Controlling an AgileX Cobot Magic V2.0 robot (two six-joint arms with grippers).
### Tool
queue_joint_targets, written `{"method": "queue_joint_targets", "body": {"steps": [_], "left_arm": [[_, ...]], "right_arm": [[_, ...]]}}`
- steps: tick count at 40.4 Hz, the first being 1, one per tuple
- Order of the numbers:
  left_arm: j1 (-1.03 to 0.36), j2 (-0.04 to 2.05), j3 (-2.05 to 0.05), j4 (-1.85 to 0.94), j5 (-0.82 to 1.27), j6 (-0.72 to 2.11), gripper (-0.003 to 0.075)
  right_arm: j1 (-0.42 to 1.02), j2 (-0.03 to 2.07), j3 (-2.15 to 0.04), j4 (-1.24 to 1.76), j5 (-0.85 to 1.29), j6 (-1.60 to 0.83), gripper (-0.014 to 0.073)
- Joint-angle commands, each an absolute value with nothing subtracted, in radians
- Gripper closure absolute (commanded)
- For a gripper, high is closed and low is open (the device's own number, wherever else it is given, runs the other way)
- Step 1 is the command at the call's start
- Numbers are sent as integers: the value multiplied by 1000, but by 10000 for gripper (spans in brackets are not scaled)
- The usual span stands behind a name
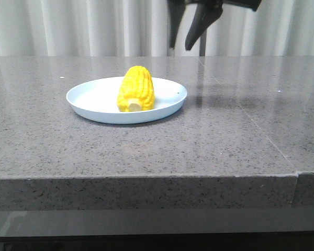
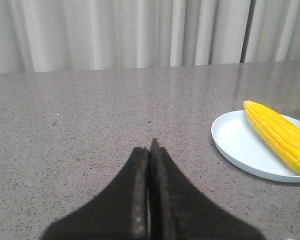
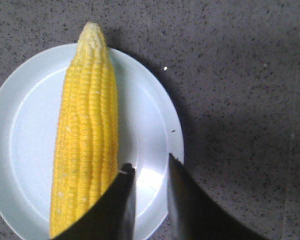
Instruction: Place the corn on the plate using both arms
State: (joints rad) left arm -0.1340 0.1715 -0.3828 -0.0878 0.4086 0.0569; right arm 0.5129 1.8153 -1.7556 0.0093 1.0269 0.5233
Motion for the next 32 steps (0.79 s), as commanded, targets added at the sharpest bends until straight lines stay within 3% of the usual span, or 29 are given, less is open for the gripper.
{"method": "queue_joint_targets", "body": {"steps": [1,14,24,32], "left_arm": [[-134,181,-411,-93,337,48,741],[-134,181,-411,-93,337,48,741],[-134,181,-411,-93,337,48,741],[-134,181,-411,-93,337,48,741]], "right_arm": [[464,1730,-1784,80,1006,434,561],[262,1648,-1706,116,1058,284,655],[135,1430,-1392,116,909,192,655],[124,1182,-1079,114,701,153,655]]}}
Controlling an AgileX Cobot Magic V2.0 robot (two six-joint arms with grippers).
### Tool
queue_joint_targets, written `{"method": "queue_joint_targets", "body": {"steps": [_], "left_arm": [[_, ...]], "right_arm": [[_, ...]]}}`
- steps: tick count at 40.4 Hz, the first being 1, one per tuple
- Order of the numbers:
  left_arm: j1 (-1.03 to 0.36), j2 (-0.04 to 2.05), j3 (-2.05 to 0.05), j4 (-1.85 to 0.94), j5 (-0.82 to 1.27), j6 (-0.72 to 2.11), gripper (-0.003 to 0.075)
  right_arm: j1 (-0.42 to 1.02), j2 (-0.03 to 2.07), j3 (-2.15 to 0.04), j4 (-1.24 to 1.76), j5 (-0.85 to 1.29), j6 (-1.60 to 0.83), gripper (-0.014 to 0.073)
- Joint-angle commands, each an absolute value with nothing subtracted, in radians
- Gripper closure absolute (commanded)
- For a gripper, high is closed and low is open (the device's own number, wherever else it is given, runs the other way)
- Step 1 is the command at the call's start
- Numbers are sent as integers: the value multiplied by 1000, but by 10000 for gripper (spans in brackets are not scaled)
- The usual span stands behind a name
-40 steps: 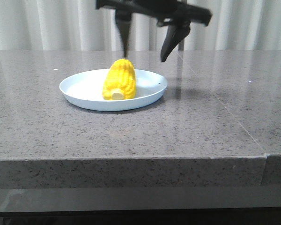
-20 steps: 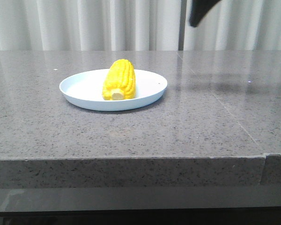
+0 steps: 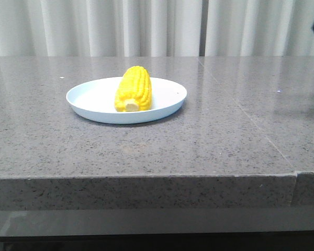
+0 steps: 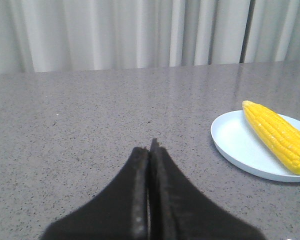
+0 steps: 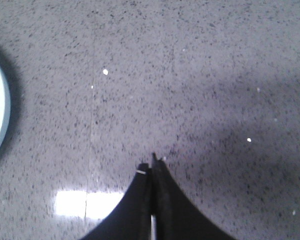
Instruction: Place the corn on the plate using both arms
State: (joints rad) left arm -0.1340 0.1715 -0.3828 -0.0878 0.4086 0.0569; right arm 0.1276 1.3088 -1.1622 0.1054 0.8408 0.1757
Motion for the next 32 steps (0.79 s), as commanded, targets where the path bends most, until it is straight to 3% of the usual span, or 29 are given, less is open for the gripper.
{"method": "queue_joint_targets", "body": {"steps": [1,17,26,32], "left_arm": [[-134,181,-411,-93,337,48,741],[-134,181,-411,-93,337,48,741],[-134,181,-411,-93,337,48,741],[-134,181,-411,-93,337,48,741]], "right_arm": [[124,1144,-1048,110,679,153,655],[124,563,-542,0,344,153,662],[124,289,-418,-20,324,153,662],[124,221,-406,-21,326,153,662]]}}
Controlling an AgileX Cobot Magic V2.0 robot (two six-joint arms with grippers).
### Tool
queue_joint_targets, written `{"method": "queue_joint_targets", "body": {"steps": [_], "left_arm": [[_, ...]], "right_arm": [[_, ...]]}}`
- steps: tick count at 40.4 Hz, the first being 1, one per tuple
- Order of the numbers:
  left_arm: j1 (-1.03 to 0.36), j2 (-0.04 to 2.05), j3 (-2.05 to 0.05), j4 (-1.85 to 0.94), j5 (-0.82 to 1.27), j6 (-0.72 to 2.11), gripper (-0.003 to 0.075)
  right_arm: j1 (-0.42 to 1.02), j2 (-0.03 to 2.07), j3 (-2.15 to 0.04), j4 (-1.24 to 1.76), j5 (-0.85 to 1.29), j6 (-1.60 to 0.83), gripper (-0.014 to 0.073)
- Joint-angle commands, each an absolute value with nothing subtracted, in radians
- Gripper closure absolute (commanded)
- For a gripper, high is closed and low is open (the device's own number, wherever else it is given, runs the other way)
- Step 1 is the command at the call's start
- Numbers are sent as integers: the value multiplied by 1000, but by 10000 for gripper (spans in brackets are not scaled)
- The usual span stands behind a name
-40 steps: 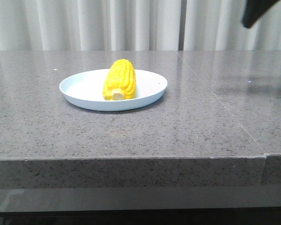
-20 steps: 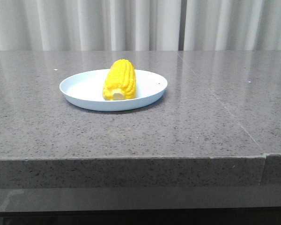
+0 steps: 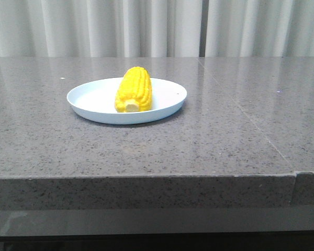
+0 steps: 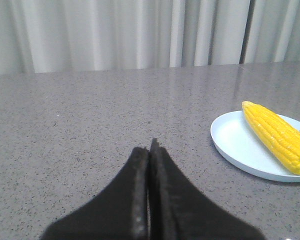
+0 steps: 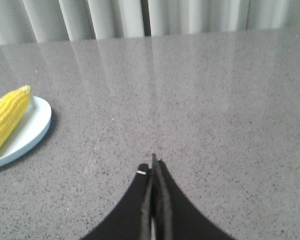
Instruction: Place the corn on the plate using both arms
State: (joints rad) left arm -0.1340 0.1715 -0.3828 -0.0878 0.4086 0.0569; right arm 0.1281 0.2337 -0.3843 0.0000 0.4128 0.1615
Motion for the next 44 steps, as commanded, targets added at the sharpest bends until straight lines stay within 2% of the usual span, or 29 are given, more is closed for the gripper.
{"method": "queue_joint_targets", "body": {"steps": [1,34,44], "left_arm": [[-134,181,-411,-93,337,48,741],[-134,181,-411,-93,334,48,741],[-101,68,-278,-32,196,48,741]], "right_arm": [[124,216,-406,-21,326,153,662],[124,215,-406,-21,327,153,662],[124,215,-406,-21,327,153,662]]}}
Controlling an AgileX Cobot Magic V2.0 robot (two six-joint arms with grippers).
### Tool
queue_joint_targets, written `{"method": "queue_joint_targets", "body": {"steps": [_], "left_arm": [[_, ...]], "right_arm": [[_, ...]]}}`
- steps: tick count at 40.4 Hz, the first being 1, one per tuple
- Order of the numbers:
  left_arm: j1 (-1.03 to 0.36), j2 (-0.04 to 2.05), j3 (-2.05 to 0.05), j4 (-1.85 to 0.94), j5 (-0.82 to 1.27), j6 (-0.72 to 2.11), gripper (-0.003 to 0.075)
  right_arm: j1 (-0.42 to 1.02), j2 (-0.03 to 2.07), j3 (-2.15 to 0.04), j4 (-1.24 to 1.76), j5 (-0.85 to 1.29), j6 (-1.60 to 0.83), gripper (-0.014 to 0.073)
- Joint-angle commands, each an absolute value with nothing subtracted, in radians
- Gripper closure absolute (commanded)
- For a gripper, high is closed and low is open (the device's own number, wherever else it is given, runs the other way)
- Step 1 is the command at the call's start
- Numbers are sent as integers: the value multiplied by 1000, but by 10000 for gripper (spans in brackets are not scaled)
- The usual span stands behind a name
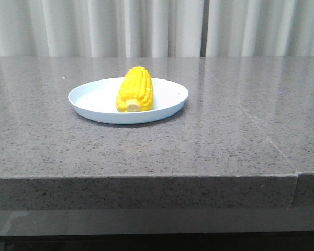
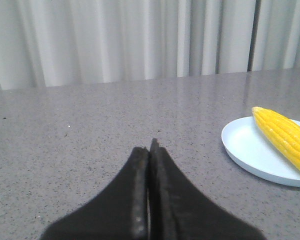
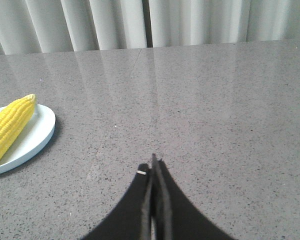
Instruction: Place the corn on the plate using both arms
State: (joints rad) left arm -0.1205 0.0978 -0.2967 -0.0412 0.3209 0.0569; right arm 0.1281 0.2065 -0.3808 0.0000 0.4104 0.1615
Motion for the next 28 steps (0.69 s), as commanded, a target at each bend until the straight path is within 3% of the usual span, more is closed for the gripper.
{"method": "queue_joint_targets", "body": {"steps": [1,18,28], "left_arm": [[-90,44,-256,-32,191,48,741],[-4,-24,11,-32,59,40,741],[-4,-24,7,-32,67,40,741]], "right_arm": [[124,215,-406,-21,327,153,662],[124,216,-403,-21,338,153,662],[124,216,-403,-21,340,153,662]]}}
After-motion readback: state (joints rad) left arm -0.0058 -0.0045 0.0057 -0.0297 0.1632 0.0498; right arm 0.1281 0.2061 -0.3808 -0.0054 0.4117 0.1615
